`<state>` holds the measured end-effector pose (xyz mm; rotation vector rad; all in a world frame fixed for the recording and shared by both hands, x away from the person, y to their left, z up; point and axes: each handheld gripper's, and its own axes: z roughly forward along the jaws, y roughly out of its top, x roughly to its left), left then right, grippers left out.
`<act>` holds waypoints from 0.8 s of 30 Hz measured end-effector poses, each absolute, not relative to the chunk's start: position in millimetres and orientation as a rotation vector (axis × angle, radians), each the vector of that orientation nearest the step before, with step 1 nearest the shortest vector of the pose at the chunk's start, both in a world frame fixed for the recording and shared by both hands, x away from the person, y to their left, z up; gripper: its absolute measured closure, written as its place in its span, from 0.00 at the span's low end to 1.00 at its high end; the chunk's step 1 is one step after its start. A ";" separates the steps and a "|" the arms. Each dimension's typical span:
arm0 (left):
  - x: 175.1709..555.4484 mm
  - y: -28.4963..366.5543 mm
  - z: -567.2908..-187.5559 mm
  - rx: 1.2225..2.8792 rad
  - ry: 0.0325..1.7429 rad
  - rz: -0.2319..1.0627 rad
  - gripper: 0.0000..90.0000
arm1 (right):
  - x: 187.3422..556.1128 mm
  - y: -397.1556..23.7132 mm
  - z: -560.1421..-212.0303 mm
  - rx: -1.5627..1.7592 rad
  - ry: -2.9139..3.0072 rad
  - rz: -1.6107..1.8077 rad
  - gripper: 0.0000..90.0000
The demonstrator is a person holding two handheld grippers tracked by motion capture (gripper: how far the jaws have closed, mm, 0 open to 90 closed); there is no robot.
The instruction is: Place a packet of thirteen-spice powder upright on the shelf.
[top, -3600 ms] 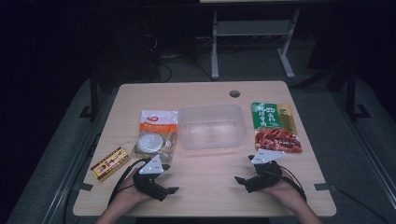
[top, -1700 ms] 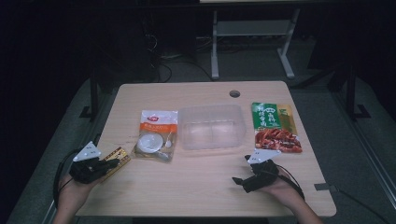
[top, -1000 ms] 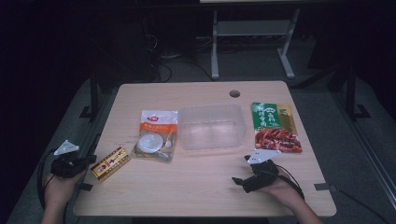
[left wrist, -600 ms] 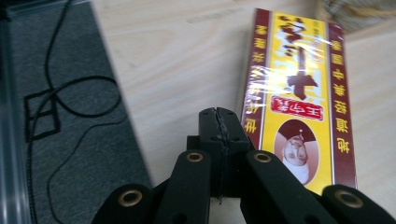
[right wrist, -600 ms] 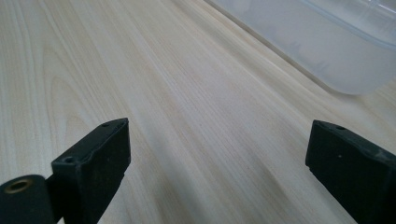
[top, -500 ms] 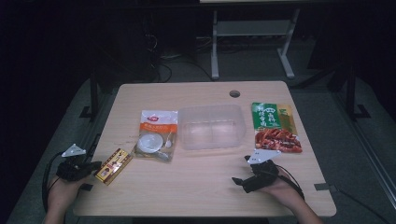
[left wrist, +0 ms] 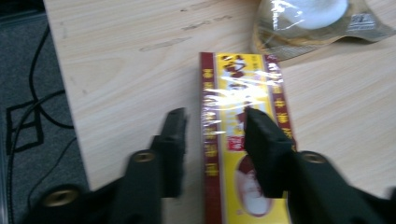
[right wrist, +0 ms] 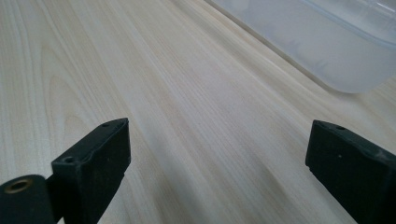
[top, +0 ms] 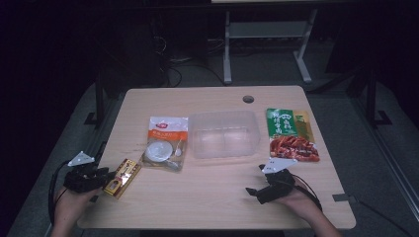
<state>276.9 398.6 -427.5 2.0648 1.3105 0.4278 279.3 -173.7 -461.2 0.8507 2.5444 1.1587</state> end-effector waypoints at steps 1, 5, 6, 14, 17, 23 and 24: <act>276.2 393.1 -426.4 2.057 1.316 0.427 0.55 | 279.4 -173.9 -461.2 0.851 2.543 1.159 0.07; 279.2 382.8 -431.6 2.080 1.318 0.396 0.34 | 279.3 -173.9 -461.3 0.850 2.544 1.159 0.07; 279.2 382.8 -431.6 2.080 1.318 0.396 0.32 | 279.3 -173.8 -461.3 0.850 2.545 1.159 0.07; 282.9 372.6 -443.3 2.179 1.308 0.351 0.28 | 279.4 -173.7 -461.4 0.851 2.548 1.155 0.07; 282.5 371.9 -445.4 2.193 1.322 0.344 0.28 | 279.3 -173.4 -461.5 0.847 2.548 1.154 0.07; 284.3 370.2 -450.3 2.241 1.326 0.343 0.28 | 279.3 -173.5 -461.4 0.850 2.547 1.154 0.07; 284.3 370.2 -450.3 2.241 1.326 0.343 0.29 | 279.3 -173.5 -461.4 0.850 2.547 1.154 0.07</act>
